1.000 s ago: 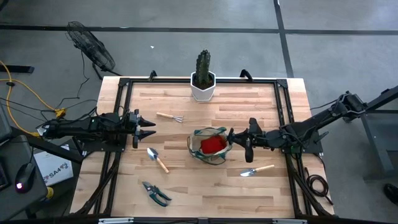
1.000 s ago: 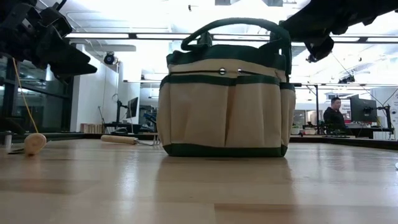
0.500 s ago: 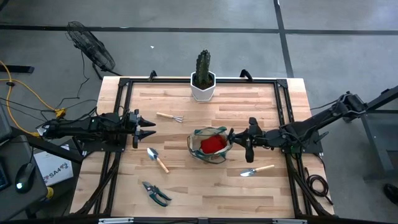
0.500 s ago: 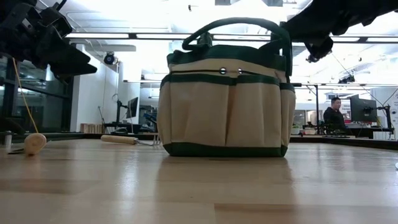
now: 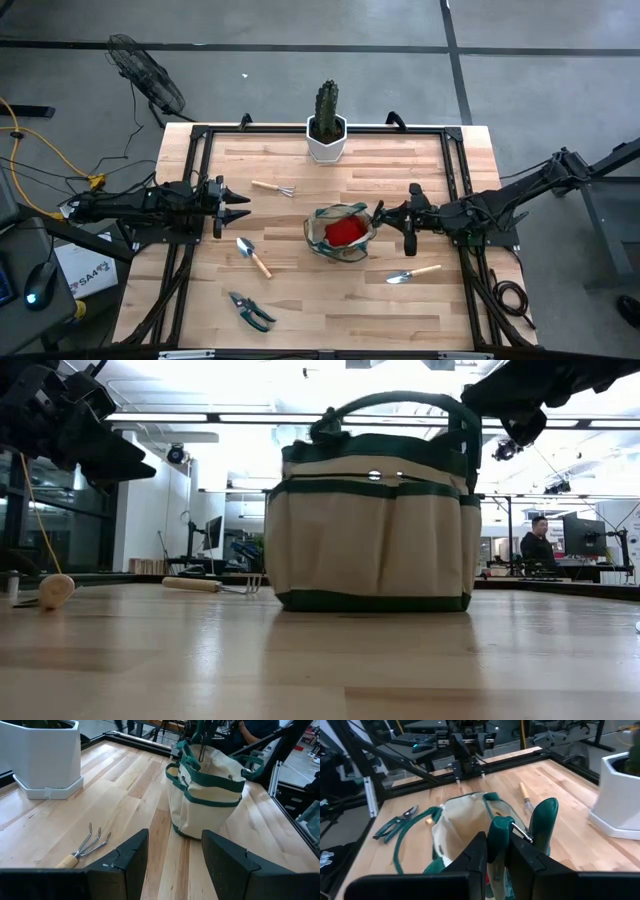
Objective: Pick & Place Garden tools in Gardening bag
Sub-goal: Adjust the green shears in the brown gardening bag
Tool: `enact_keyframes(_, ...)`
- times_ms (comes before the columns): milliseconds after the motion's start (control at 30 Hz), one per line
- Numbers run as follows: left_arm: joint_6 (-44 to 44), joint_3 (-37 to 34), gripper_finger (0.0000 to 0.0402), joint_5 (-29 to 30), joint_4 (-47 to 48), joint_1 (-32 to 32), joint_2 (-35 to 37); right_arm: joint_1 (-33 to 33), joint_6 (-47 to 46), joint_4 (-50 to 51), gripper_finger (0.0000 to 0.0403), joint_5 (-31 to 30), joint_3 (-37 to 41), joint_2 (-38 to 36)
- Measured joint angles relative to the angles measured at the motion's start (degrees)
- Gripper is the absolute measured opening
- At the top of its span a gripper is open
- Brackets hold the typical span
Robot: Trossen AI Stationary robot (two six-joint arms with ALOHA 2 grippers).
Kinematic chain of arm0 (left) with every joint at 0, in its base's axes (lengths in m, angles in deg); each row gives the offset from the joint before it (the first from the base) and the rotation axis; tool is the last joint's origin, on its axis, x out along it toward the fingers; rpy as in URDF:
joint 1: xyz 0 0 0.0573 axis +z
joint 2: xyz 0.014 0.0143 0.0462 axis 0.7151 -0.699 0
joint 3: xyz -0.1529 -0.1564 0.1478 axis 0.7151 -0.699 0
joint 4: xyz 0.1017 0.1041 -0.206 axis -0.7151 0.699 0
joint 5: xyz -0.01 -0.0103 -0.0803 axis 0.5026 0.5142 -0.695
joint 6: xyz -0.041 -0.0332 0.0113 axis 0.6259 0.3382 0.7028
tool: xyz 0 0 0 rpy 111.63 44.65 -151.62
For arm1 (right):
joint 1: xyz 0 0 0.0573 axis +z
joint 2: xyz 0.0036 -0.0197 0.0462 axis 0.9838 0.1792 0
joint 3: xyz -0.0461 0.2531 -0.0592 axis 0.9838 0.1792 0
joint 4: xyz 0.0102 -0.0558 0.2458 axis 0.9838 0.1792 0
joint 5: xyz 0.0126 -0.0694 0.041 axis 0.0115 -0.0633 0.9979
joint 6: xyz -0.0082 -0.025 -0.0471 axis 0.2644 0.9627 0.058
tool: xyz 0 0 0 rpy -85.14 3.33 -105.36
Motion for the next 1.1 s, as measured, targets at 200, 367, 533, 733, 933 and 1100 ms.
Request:
enact_keyframes(200,0.00,0.00,0.0180,-0.01,0.01,0.00,0.00,-0.01,0.12,-0.54,0.0041,0.12,0.00,-1.37)
enact_keyframes(367,0.00,0.00,0.0180,0.01,0.00,0.00,0.00,-0.02,-0.13,-0.67,0.0041,1.49,0.00,-0.63)
enact_keyframes(533,0.00,0.00,0.0180,0.01,0.02,0.02,-0.01,0.00,-0.18,-1.57,0.0041,2.20,0.00,0.46)
enact_keyframes(733,0.00,0.00,0.0180,0.01,0.02,0.00,-0.02,0.00,0.39,-2.84,0.0041,2.85,0.00,2.16)
enact_keyframes(933,0.00,0.00,0.0180,0.01,0.07,0.00,-0.02,-0.07,0.13,-4.79,0.0041,2.65,0.00,4.74)
enact_keyframes(1100,0.00,0.00,0.0180,0.01,0.24,0.00,-0.02,-0.07,0.00,-6.46,0.0041,2.62,0.00,7.33)
